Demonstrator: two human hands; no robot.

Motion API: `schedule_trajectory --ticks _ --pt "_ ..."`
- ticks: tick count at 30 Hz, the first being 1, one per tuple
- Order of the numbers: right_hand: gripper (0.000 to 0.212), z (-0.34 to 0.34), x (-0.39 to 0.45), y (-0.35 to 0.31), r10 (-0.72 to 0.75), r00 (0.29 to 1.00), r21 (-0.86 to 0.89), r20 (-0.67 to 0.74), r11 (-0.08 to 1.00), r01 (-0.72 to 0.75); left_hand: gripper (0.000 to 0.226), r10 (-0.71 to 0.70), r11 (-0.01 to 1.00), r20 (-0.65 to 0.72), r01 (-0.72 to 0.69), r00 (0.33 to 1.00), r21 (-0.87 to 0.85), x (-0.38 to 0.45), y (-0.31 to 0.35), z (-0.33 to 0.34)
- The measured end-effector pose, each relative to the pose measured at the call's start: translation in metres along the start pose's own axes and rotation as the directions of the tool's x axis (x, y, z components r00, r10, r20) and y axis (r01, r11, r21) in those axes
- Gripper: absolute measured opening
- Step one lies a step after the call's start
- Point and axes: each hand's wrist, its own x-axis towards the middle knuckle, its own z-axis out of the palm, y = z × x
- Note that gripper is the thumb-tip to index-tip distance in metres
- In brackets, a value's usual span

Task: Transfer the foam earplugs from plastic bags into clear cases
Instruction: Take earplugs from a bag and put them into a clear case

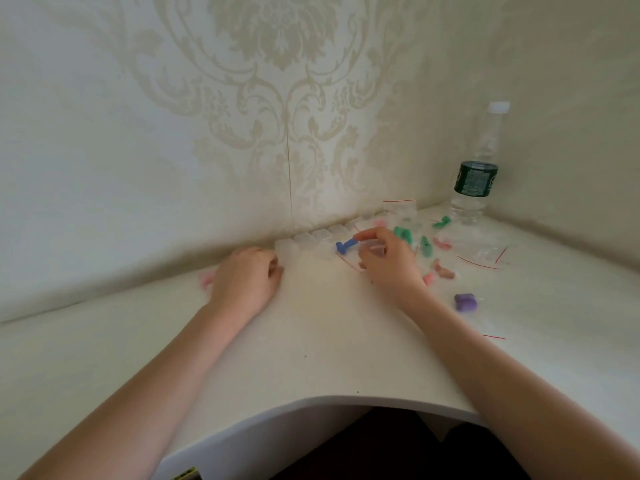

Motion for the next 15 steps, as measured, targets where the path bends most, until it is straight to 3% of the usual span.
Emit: schedule_trajectory --ticks 3,5,8,10,15 --pt "0.034 0.001 0.001 0.002 0.040 0.999 0.030 0.011 0.999 -0.040 0.032 -0.043 0.998 -0.024 0.044 0.999 0.037 0.001 -0.008 -0.001" --pt "0.039 0.001 0.002 0.002 0.029 1.000 0.028 0.005 0.999 -0.029 0.045 0.081 0.997 -0.018 -0.081 0.997 -0.008 0.003 -0.007 0.001" --pt "0.040 0.003 0.003 0.001 0.009 1.000 -0.015 -0.002 1.000 -0.009 0.052 0.297 0.955 0.136 -0.292 0.945 -0.052 0.005 0.003 0.006" --pt "0.040 0.004 0.003 0.003 0.000 1.000 -0.056 0.004 0.998 0.000 0.045 0.289 0.957 0.188 -0.278 0.939 -0.081 0.006 0.007 0.010" --pt "0.039 0.006 0.005 0.004 0.003 1.000 -0.070 0.002 0.998 -0.002 0.019 0.141 0.935 0.009 -0.130 0.990 -0.330 0.006 0.003 0.008"
